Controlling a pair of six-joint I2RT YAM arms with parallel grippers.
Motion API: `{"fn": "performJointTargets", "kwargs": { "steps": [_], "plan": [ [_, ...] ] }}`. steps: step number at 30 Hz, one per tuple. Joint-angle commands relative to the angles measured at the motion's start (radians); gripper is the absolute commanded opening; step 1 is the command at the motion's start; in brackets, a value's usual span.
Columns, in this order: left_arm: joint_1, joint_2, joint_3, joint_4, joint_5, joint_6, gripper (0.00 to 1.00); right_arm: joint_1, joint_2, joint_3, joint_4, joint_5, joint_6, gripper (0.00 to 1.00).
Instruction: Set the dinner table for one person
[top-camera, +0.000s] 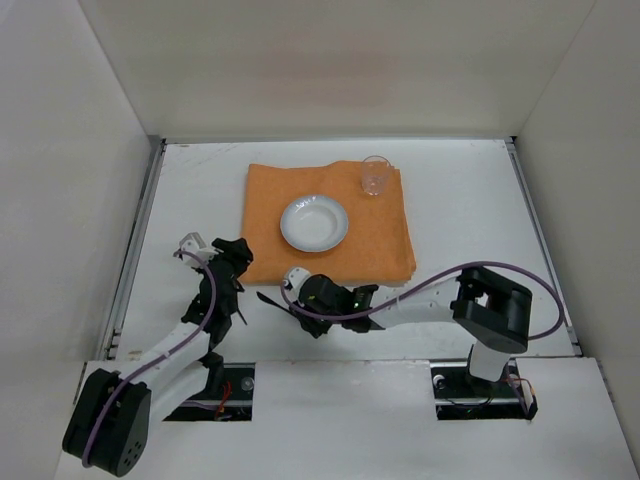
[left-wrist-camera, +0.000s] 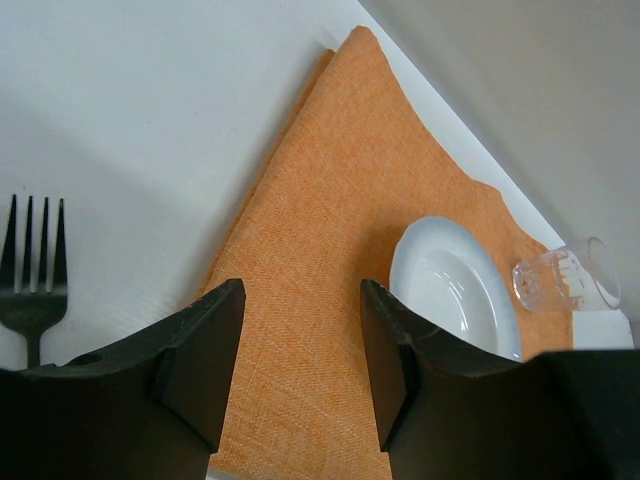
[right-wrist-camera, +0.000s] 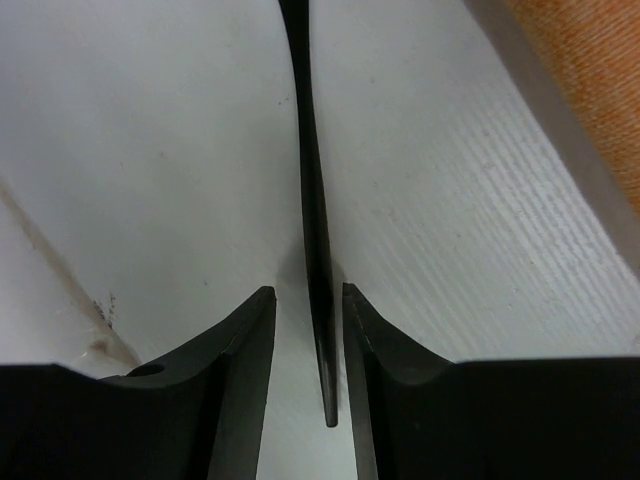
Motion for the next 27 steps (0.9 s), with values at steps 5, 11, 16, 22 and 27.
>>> {"fn": "performJointTargets", "kwargs": {
  "steps": [5,11,16,22,27],
  "plan": [
    [0.058,-0.110,-0.046,-0.055,-0.069,-0.048,0.47,0.021,0.044,0.049,0.025,0.042,-0.022,0.22],
    [0.070,-0.110,-0.044,-0.069,-0.064,-0.060,0.48,0.031,-0.005,0.037,0.022,0.052,-0.015,0.06],
    [0.081,-0.147,-0.052,-0.074,-0.067,-0.054,0.48,0.022,-0.180,0.003,0.023,0.062,-0.004,0.06],
    [0.090,-0.156,-0.050,-0.095,-0.065,-0.060,0.48,-0.115,-0.407,-0.075,0.072,0.072,0.018,0.06],
    [0.081,-0.132,-0.046,-0.088,-0.055,-0.062,0.48,-0.311,-0.512,-0.150,0.175,0.121,0.091,0.06]
  ]
}}
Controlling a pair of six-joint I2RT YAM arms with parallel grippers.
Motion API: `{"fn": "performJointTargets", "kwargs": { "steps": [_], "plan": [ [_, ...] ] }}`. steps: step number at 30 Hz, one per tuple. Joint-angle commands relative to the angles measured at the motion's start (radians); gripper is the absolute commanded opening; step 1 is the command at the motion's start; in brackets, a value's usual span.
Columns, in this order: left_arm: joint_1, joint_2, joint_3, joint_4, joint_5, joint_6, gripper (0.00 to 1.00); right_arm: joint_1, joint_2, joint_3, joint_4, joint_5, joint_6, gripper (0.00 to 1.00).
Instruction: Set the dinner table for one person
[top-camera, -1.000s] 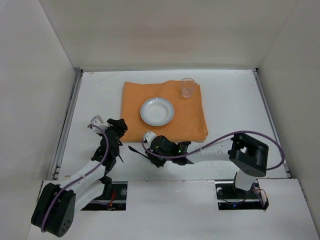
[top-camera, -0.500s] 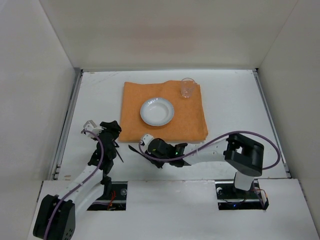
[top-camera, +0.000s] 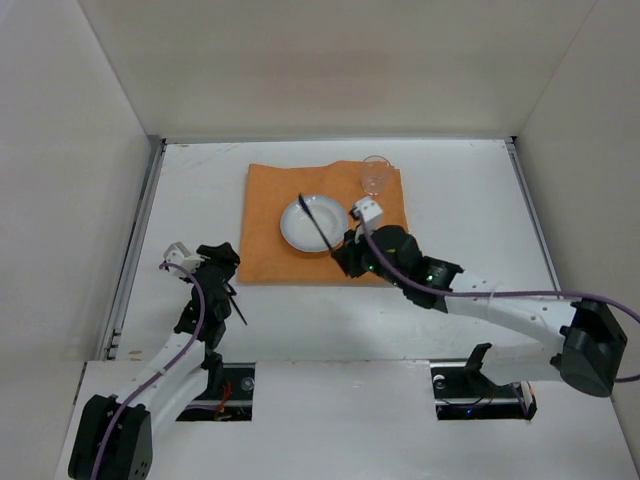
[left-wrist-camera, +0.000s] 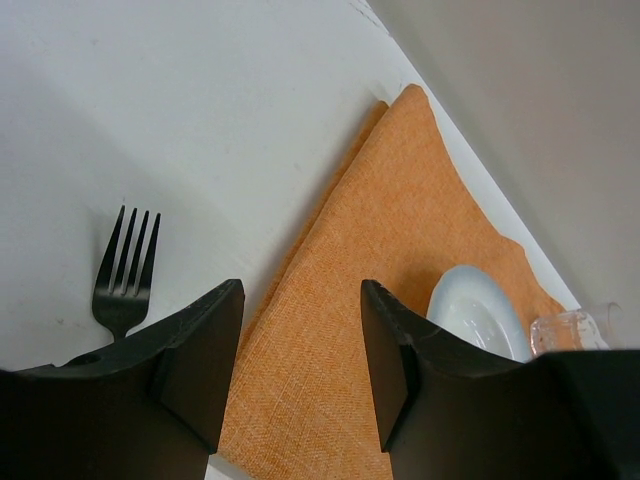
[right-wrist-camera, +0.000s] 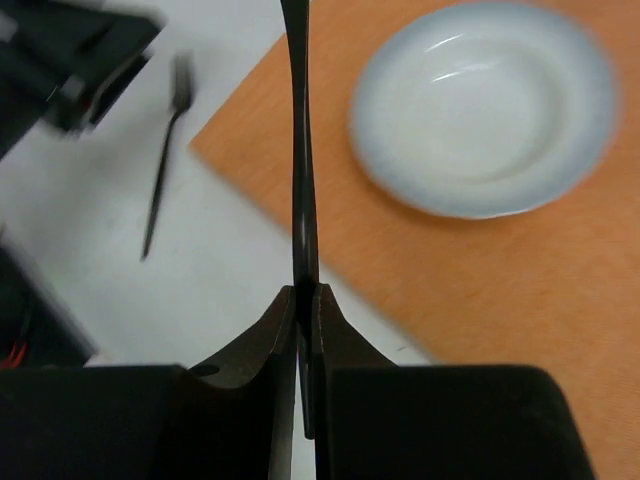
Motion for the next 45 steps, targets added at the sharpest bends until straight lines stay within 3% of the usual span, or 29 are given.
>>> {"fn": "performJointTargets", "kwargs": {
  "steps": [1,5,10,27,32,36,40,45],
  "plan": [
    [-0.006,0.006,-0.003,0.021,-0.015,-0.008,0.48,-0.122,-0.031,-0.054,0.110,0.071,0.087,0.06],
    [-0.011,0.042,0.007,0.031,-0.006,-0.008,0.48,-0.280,0.016,-0.063,0.112,0.090,0.227,0.07],
    [-0.014,0.041,0.008,0.031,-0.009,-0.008,0.48,-0.376,0.166,-0.046,0.086,0.079,0.305,0.07],
    [-0.024,0.104,0.022,0.052,0.023,-0.008,0.48,-0.433,0.384,-0.045,0.109,0.039,0.402,0.09],
    [-0.023,0.087,0.020,0.046,0.019,-0.003,0.48,-0.433,0.393,-0.060,0.132,0.039,0.408,0.20],
    [-0.021,0.081,0.022,0.040,-0.004,0.010,0.48,-0.429,0.337,-0.078,0.123,0.041,0.402,0.40],
    [-0.037,0.102,0.051,0.005,-0.007,0.021,0.47,-0.429,0.222,-0.101,0.101,0.073,0.362,0.53],
    [-0.078,0.112,0.203,-0.292,-0.027,0.033,0.45,-0.404,0.104,-0.126,0.090,0.150,0.288,0.59]
  ]
}}
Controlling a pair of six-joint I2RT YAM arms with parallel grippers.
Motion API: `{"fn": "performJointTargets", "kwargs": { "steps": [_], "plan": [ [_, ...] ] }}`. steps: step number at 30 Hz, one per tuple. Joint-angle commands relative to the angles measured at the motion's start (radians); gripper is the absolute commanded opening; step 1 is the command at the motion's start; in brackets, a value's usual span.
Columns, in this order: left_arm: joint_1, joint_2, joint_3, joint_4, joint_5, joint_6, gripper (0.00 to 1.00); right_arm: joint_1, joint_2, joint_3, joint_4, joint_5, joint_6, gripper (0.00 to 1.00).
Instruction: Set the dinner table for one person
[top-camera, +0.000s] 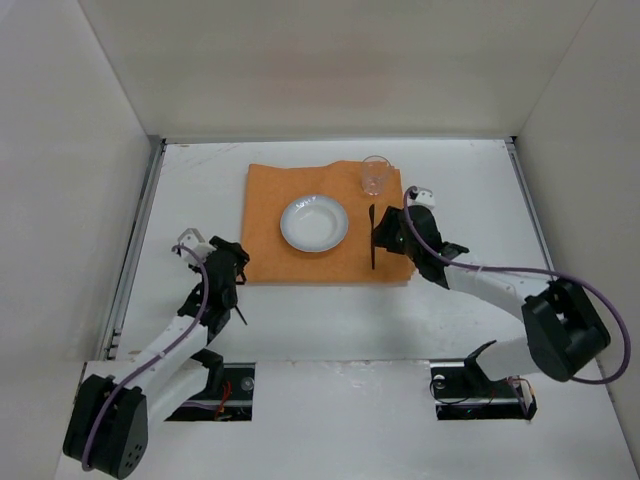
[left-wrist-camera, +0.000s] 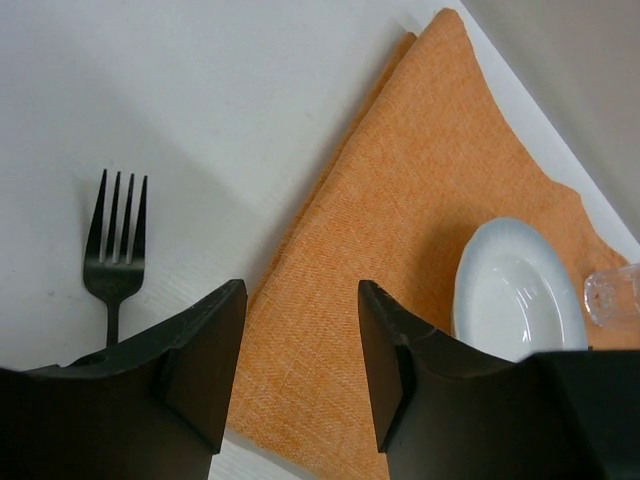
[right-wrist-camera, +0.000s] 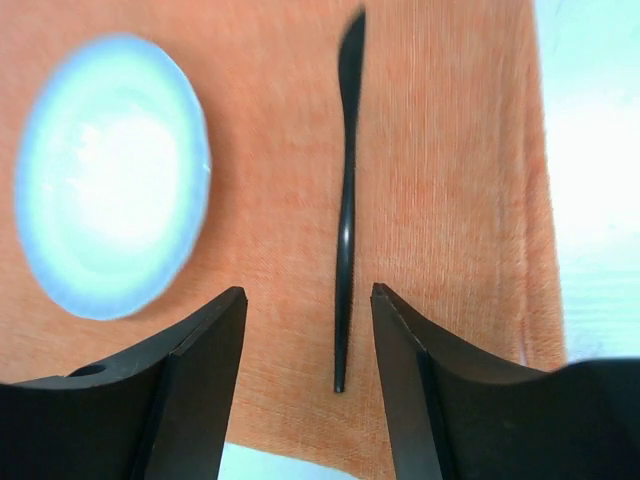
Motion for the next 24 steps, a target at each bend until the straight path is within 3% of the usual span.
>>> {"fn": "performJointTargets", "kwargs": {
  "steps": [1,3,6,8,15,24],
  "plan": [
    [-0.018,-0.006,0.130,-0.235,-0.035,0.017,0.44,0.027,-0.082,-0.022,0.036,0.096,-0.066,0.59],
    [-0.009,-0.017,0.179,-0.395,-0.022,0.010,0.38,0.040,-0.109,-0.044,0.058,0.134,-0.073,0.52],
    [-0.024,-0.053,0.226,-0.620,-0.038,-0.007,0.30,0.061,-0.166,-0.100,0.133,0.124,-0.066,0.19],
    [-0.032,-0.069,0.233,-0.725,-0.033,-0.044,0.27,0.072,-0.185,-0.127,0.159,0.102,-0.046,0.15],
    [-0.072,-0.008,0.236,-0.912,-0.024,-0.162,0.30,0.069,-0.191,-0.165,0.208,0.032,-0.018,0.24],
    [-0.124,0.141,0.232,-0.817,-0.070,-0.168,0.33,0.061,-0.191,-0.177,0.234,-0.017,-0.011,0.28]
  ]
}}
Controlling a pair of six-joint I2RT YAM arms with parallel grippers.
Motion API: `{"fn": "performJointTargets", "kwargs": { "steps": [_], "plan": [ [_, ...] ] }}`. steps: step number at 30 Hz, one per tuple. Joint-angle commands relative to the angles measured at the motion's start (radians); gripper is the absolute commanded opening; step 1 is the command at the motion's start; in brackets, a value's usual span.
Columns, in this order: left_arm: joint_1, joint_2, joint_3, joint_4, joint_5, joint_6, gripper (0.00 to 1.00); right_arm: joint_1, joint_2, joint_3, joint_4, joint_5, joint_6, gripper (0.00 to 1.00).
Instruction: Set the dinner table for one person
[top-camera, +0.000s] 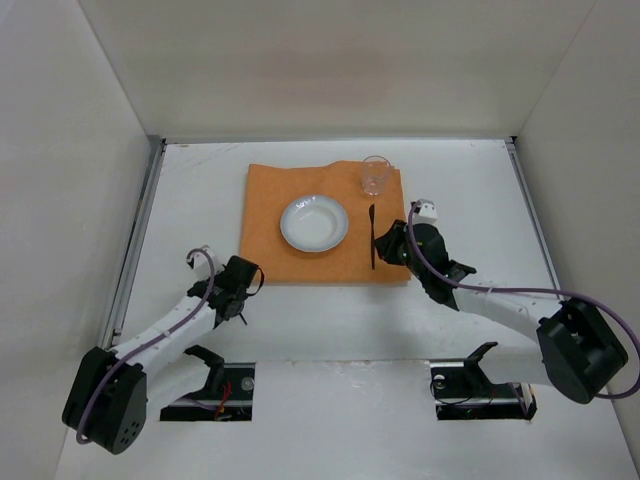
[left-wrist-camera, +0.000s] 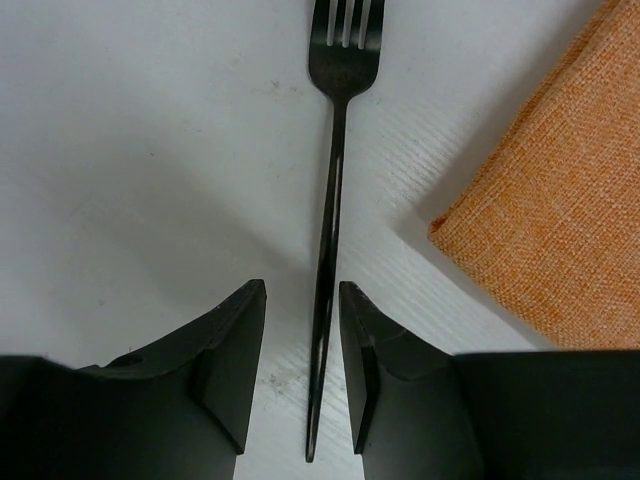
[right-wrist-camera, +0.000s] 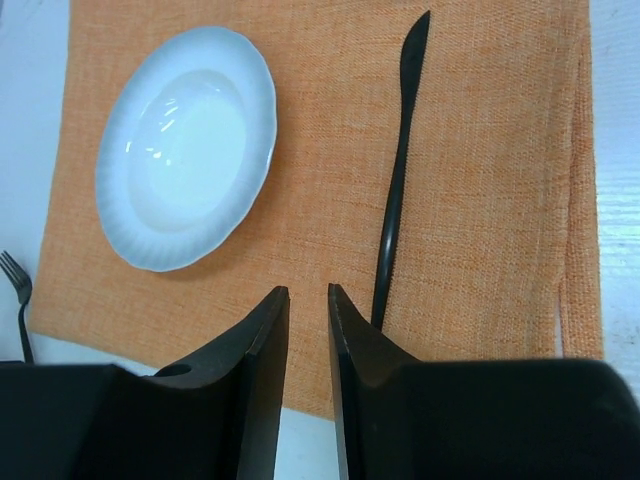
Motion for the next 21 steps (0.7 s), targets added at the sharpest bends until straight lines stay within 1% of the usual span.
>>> {"fn": "performJointTargets", "kwargs": {
  "steps": [1,4,8,13,16,18,21],
  "plan": [
    [-0.017,0.021,0.021,0.034,-0.046,-0.012,0.33,-0.001,-0.018,-0.013,0.073,-0.029,0.006,0.29],
    [-0.011,0.047,0.013,0.073,-0.044,-0.011,0.33,0.003,-0.025,-0.013,0.076,-0.030,0.006,0.30],
    [-0.011,0.084,0.007,0.104,-0.040,0.002,0.28,0.000,-0.031,-0.014,0.074,-0.030,0.006,0.31],
    [0.020,0.095,-0.004,0.101,-0.018,0.002,0.25,-0.013,-0.046,-0.025,0.079,-0.027,0.012,0.35],
    [0.044,0.092,-0.022,0.113,0.003,-0.003,0.18,-0.013,-0.049,-0.028,0.081,-0.023,0.012,0.38],
    [0.052,0.084,-0.036,0.130,0.015,0.002,0.10,-0.016,-0.049,-0.028,0.078,-0.023,0.012,0.40],
    [0.063,0.043,-0.047,0.128,0.026,0.008,0.05,-0.029,-0.061,-0.037,0.081,-0.020,0.012,0.43]
  ]
}}
